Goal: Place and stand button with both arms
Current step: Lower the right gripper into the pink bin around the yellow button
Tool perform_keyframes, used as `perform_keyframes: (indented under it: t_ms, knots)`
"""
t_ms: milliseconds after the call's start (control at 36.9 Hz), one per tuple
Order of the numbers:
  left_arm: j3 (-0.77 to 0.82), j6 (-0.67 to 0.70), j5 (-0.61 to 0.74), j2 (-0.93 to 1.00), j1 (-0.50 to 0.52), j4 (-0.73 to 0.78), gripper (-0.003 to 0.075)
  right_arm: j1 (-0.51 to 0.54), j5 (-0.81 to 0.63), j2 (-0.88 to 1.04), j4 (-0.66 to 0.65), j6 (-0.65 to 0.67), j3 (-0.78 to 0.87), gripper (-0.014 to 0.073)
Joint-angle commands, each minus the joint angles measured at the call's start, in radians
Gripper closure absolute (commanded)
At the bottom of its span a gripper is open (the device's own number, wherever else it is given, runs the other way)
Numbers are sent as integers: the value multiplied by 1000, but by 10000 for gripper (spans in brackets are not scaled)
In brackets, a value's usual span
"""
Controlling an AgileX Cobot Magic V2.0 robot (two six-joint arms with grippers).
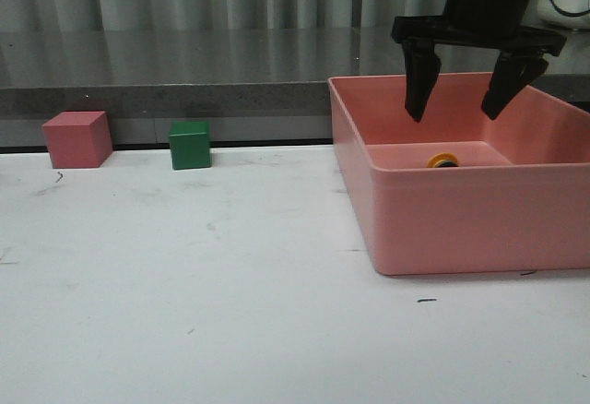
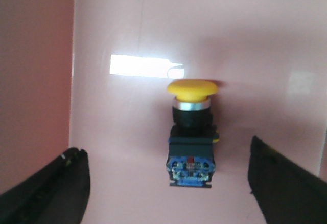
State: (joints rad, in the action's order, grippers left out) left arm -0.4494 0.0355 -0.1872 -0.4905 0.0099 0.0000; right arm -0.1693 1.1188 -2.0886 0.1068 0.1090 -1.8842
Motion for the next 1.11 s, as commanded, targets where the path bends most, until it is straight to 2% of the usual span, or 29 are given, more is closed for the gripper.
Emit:
perform_keyframes:
  t_ms: [0, 433, 488, 758, 975, 1083]
  knots:
    - [-36, 2, 83, -9, 0, -7, 48, 2, 6, 3, -34, 28, -78, -49]
    - [-36, 2, 83, -9, 0, -7, 48, 4, -14, -120, -33, 28, -85, -45]
    - [-36, 2, 83, -9, 0, -7, 48, 4, -15, -123, -33, 28, -85, -20]
    - [-36, 2, 83, -9, 0, -7, 48, 4, -17, -153, -33, 28, -85, 228]
    - [-36, 2, 83, -9, 0, -7, 48, 4, -13, -150, -33, 28, -86, 330]
    - [-36, 2, 83, -9, 0, -7, 48, 4, -9, -134, -33, 28, -86, 354]
